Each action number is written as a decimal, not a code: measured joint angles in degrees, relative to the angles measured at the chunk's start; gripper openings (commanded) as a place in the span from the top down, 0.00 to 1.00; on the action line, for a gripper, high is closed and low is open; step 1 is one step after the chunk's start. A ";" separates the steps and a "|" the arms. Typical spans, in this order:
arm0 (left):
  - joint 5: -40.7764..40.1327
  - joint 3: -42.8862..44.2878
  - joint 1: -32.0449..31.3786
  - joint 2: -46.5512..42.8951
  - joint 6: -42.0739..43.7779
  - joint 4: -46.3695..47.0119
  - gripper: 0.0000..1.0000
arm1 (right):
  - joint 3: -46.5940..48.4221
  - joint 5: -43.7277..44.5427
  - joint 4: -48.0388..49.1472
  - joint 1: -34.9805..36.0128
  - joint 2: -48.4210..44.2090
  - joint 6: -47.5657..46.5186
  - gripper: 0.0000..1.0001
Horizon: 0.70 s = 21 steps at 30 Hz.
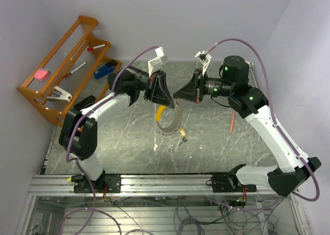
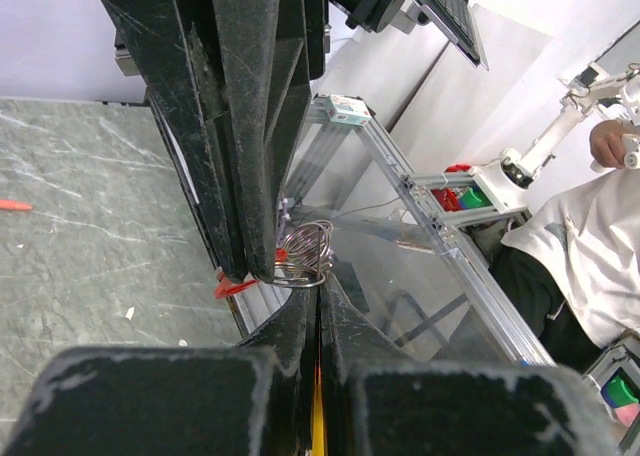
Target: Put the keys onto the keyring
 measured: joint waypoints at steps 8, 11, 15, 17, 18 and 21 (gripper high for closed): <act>0.00 1.64 0.15 0.00 0.04 0.00 0.93 | 0.28 1.14 0.02 -0.02 -0.37 2.21 1.00; 0.00 1.90 0.31 0.00 0.04 0.00 0.93 | 0.35 1.57 -0.31 -0.04 -0.37 2.89 1.00; 0.00 2.34 0.52 0.00 0.09 0.00 0.93 | 0.76 2.01 -0.87 -0.07 -0.35 3.58 1.00; 0.00 2.49 0.55 0.00 0.09 0.00 0.93 | 1.03 2.12 -1.29 -0.07 -0.28 3.96 1.00; 0.00 2.60 0.59 0.00 0.11 0.00 0.93 | 1.20 2.19 -1.53 -0.07 -0.22 4.24 1.00; 0.02 3.15 0.85 0.00 0.13 0.00 0.93 | 1.79 2.05 -2.12 -0.22 0.26 5.46 1.00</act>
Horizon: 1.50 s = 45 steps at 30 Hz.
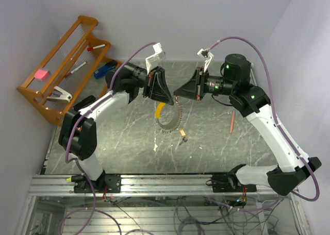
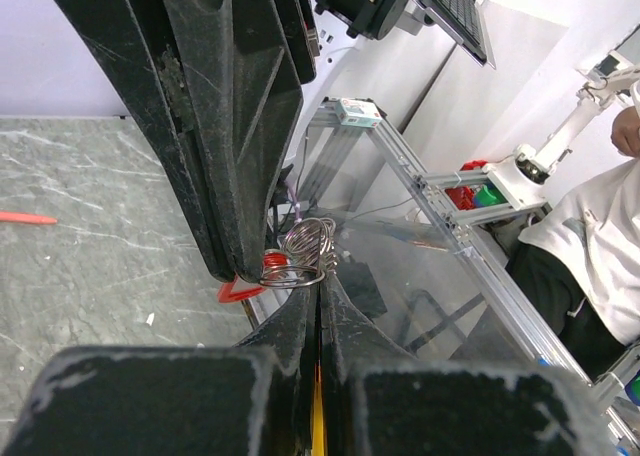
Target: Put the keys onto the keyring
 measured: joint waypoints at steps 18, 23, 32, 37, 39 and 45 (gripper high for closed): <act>0.00 0.22 0.28 -0.52 0.57 0.04 0.93 | -1.53 -7.69 3.65 -2.10 1.90 7.87 1.00; 0.00 0.13 0.28 -0.59 0.57 0.02 0.93 | -0.90 -7.58 2.91 -2.08 1.84 6.32 1.00; -0.02 0.13 1.27 -0.39 0.37 0.11 0.93 | -0.90 -7.17 2.38 -1.70 0.46 4.61 1.00; -0.04 0.13 3.74 0.09 0.26 0.13 0.93 | -0.90 -7.23 0.98 -1.51 -0.74 3.58 1.00; -0.02 0.13 3.74 0.26 0.24 0.13 0.93 | -0.90 -7.23 0.66 -1.55 -0.70 3.52 1.00; -0.04 0.13 3.74 0.57 0.17 0.13 0.93 | -0.90 -6.88 0.57 -1.55 -0.70 2.58 1.00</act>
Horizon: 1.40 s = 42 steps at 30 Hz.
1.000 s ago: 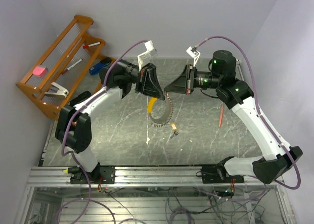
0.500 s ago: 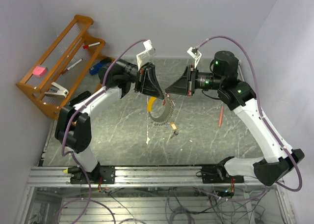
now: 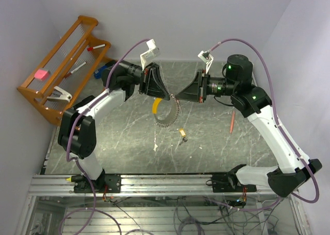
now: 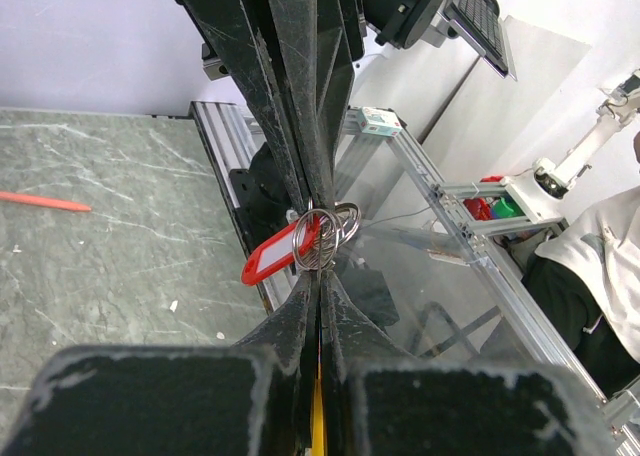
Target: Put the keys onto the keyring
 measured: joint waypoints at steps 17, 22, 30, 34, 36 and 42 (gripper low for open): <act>0.04 2.12 -0.63 0.00 0.15 0.07 0.93 | -3.65 -1.66 8.07 -0.17 -1.27 0.00 1.00; 0.04 3.61 -1.01 0.00 0.15 0.07 0.93 | -4.90 -2.10 10.82 -0.24 -2.25 0.04 1.00; 0.04 4.83 -1.95 -0.13 0.22 0.09 0.93 | -5.77 -2.82 12.46 -0.31 -3.15 -0.61 0.58; 0.00 5.25 -2.69 -0.17 0.37 0.07 0.93 | -5.01 -3.30 7.19 0.72 -2.51 -3.69 0.53; 0.00 5.57 -3.06 -0.37 0.46 0.07 0.93 | -3.98 -2.99 3.69 0.98 -2.10 -5.79 0.52; 0.00 5.57 -3.13 -0.92 0.46 0.07 0.93 | 3.50 1.84 -4.52 0.52 -2.73 -13.18 0.50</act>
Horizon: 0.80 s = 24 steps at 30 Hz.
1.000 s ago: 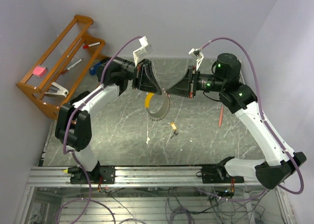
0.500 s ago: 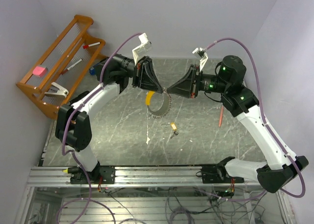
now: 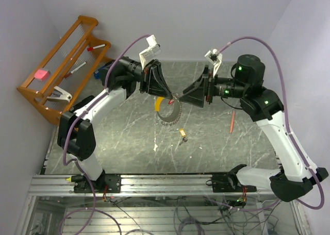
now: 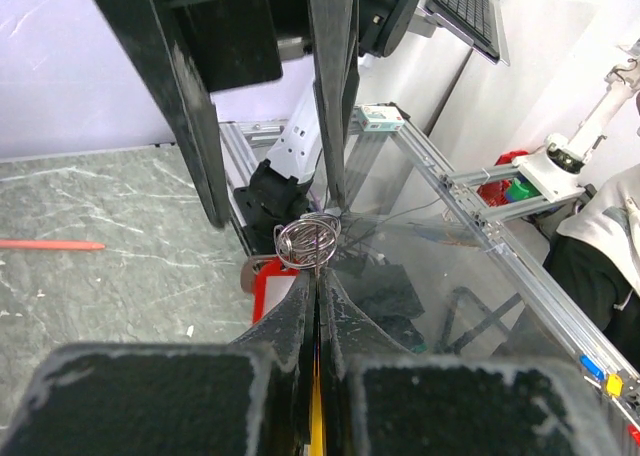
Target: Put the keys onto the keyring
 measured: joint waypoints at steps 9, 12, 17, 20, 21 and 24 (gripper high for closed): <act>0.00 0.00 0.00 -1.27 0.00 0.00 0.93 | 6.23 8.24 -3.78 -0.22 -2.86 -6.38 0.50; 0.00 0.00 0.00 -1.27 -0.02 0.00 0.93 | 5.95 8.39 -3.48 -0.22 -3.58 -7.85 0.54; -0.02 -0.09 0.00 -1.27 -0.02 0.00 0.93 | 5.60 6.80 -3.30 -0.22 -1.97 -8.55 0.59; -0.02 -0.63 -0.02 -1.27 -0.02 0.02 0.93 | 5.42 6.10 -3.28 -0.24 -0.02 -8.74 0.58; -0.02 -0.85 -0.04 -1.27 -0.02 0.02 0.93 | 4.94 6.16 -3.08 -0.26 0.20 -9.09 0.57; -0.02 -1.86 -0.15 -1.46 0.13 0.02 0.93 | 2.80 6.73 -2.71 -0.33 -0.24 -10.49 0.57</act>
